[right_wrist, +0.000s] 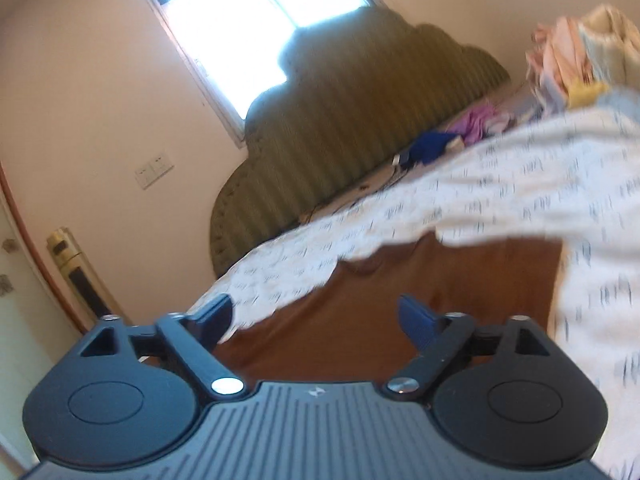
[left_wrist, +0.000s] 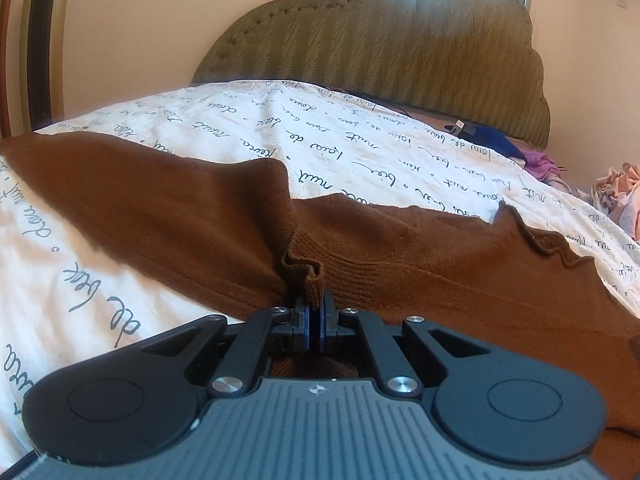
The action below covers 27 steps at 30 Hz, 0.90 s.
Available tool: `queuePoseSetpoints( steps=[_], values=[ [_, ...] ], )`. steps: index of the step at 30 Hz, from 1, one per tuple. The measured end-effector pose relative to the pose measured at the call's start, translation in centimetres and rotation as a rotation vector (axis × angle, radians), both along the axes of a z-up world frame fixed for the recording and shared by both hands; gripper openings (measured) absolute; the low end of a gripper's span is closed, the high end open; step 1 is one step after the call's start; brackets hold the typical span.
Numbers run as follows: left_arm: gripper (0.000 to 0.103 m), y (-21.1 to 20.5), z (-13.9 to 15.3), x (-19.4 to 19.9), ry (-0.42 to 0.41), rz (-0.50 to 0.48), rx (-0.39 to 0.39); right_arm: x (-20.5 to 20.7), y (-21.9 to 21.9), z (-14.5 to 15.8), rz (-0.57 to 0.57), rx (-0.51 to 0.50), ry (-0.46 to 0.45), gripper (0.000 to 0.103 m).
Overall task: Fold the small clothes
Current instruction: 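Grasp the other sleeve cuff with the left tool and lift it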
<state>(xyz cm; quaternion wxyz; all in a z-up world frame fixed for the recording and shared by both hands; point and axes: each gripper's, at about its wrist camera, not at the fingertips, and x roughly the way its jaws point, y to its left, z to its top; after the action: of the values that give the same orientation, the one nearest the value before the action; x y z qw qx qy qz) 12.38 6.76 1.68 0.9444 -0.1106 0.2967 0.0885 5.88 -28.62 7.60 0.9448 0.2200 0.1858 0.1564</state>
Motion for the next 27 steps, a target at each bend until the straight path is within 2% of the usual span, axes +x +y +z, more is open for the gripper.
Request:
queuePoseSetpoints(
  steps=[2,4,5,6,8,11,12,14,16,18,19,21,24,25,27],
  values=[
    [0.006,0.0,0.1,0.0,0.001,0.0,0.0,4.7,0.2,-1.5,-0.043,-0.12,0.128,0.103],
    [0.007,-0.1,-0.1,-0.1,0.002,0.001,0.002,9.0,0.0,-5.0,-0.112,-0.262,0.307,0.103],
    [0.008,-0.1,-0.1,0.0,0.004,0.002,0.003,10.0,-0.3,-6.8,-0.141,-0.334,0.347,0.103],
    [0.008,-0.1,-0.1,0.0,0.005,0.003,0.006,9.4,-0.1,-7.7,-0.146,-0.411,0.274,0.103],
    [0.008,-0.2,-0.1,0.1,0.009,0.002,0.02,9.5,-0.5,-7.7,-0.157,-0.37,0.281,0.103],
    [0.009,-0.7,0.5,0.1,0.014,-0.024,0.061,9.5,-0.2,-8.1,-0.155,-0.401,0.279,0.103],
    [0.009,-0.7,1.1,-0.4,0.003,-0.033,0.046,9.4,0.0,-8.1,-0.153,-0.412,0.278,0.103],
    [0.011,0.0,2.8,-2.1,-0.065,-0.037,-0.052,9.3,0.0,-8.1,-0.153,-0.417,0.272,0.103],
    [0.025,0.3,4.4,-3.3,-0.142,-0.061,-0.158,9.1,0.1,-8.0,-0.157,-0.408,0.268,0.103],
    [0.033,-0.4,5.2,-3.3,-0.182,-0.111,-0.215,9.0,0.3,-7.9,-0.162,-0.42,0.269,0.103],
    [0.039,-1.1,5.3,-2.8,-0.184,-0.146,-0.219,9.0,0.5,-7.9,-0.163,-0.43,0.27,0.103],
    [0.041,-2.7,4.5,-1.0,-0.138,-0.196,-0.173,9.0,0.6,-8.0,-0.164,-0.438,0.27,0.103],
    [0.039,-3.2,1.1,2.9,0.078,-0.152,-0.147,9.0,0.5,-8.0,-0.164,-0.437,0.271,0.103],
    [0.041,-2.9,0.3,3.2,0.064,-0.157,-0.147,9.0,0.6,-8.0,-0.164,-0.442,0.273,0.103],
    [0.039,-3.1,-0.3,3.3,0.027,-0.191,-0.08,9.2,0.8,-8.0,-0.165,-0.456,0.277,0.103]
  ],
)
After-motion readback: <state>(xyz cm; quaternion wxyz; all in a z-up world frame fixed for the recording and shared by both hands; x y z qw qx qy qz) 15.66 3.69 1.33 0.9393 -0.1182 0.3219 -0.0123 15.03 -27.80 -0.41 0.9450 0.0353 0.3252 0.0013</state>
